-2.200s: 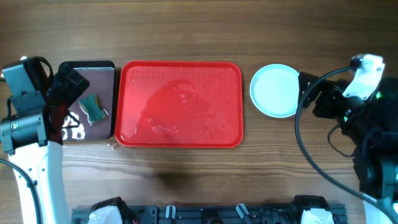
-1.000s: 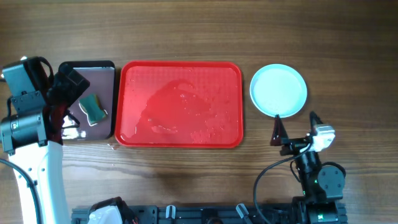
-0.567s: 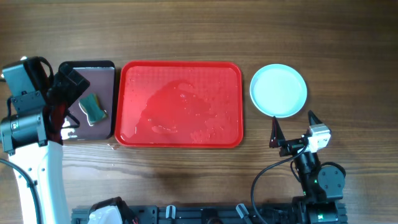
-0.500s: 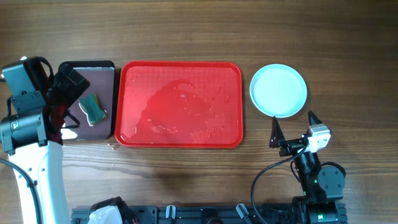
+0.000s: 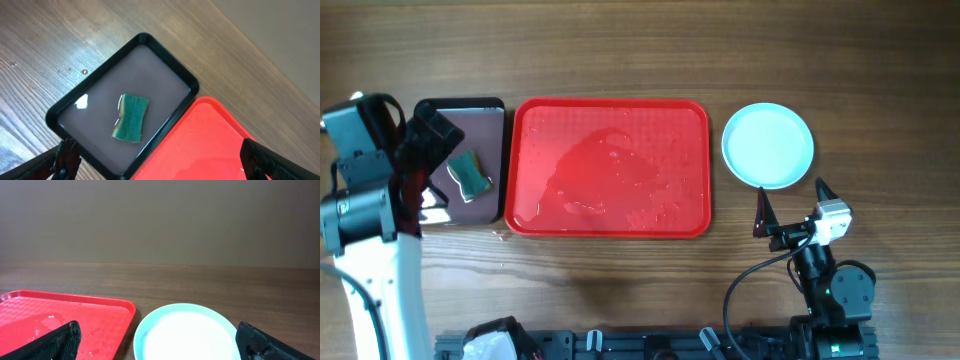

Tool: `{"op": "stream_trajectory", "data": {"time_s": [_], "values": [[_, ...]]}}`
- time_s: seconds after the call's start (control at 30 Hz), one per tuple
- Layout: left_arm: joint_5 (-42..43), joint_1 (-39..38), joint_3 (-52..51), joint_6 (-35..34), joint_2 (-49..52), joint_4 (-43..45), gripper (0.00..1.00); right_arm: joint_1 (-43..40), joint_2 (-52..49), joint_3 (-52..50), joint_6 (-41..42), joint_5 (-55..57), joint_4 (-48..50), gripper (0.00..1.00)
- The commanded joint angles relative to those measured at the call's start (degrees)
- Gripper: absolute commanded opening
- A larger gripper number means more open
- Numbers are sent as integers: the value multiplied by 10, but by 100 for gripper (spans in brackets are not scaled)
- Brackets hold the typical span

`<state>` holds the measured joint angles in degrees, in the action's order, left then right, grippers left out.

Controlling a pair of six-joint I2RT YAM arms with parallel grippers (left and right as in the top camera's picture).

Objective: Clean dirty plates on tray and stack at the side

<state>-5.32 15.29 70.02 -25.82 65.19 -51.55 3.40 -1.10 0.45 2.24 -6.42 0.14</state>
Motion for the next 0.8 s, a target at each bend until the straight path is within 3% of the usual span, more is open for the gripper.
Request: {"op": "stream_trajectory", "data": {"time_s": [0.0,0.07,0.3,0.47,0.57,0.77], "values": [[-33,-46,-19,1,-80,-1,100,3,5,-2,-7,-11,4,100],[-36,-78,-50,1,-116,22,100,3,5,-2,-7,-11,4,100],[-17,-148,-292,2,-273,273,100,3,5,-2,-7,-11,4,100],[55,-156,-460,98,-375,456,100,3,5,-2,-7,-11,4,100],[64,-156,-534,134,-439,498,100,3,5,-2,-7,-11,4,100],[64,-156,-622,167,-545,497,100,3,5,-2,-7,-11,4,100]]}}
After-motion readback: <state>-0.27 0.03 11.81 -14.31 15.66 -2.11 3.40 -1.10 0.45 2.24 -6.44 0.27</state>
